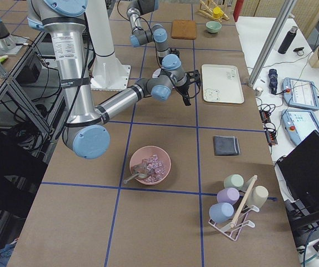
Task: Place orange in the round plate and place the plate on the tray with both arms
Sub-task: 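Carry the orange with the left gripper and release it onto the white plate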
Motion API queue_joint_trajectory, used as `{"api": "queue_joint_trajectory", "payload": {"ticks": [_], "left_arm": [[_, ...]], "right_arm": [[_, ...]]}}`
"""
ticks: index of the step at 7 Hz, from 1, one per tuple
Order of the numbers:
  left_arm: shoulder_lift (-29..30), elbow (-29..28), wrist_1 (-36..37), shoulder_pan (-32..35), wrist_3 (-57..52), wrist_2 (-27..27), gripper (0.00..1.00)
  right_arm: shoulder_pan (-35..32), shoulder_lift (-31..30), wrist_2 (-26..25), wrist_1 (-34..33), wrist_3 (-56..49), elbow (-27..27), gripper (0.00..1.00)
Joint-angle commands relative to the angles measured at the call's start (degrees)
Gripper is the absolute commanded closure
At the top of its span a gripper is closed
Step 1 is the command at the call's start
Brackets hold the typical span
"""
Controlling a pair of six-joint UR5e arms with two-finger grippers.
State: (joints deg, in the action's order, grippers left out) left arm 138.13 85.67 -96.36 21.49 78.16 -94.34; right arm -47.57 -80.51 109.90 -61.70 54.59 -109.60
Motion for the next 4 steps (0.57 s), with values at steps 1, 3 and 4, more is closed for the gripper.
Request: {"api": "queue_joint_trajectory", "payload": {"ticks": [1,3,4], "left_arm": [[-0.05,0.90,-1.55,0.05,-1.34,0.04,0.02],[-0.83,5.18,-0.85,3.18,-6.15,-0.83,0.02],[-3.45,8.78,1.68,7.39,-12.27,-3.97,0.02]], "right_arm": [[0.98,0.09,0.22,0.09,2.69,-0.09,0.00],[2.39,0.00,0.57,0.09,7.25,-1.31,0.00],[3.26,-0.09,0.66,0.09,9.72,-1.93,0.00]]}}
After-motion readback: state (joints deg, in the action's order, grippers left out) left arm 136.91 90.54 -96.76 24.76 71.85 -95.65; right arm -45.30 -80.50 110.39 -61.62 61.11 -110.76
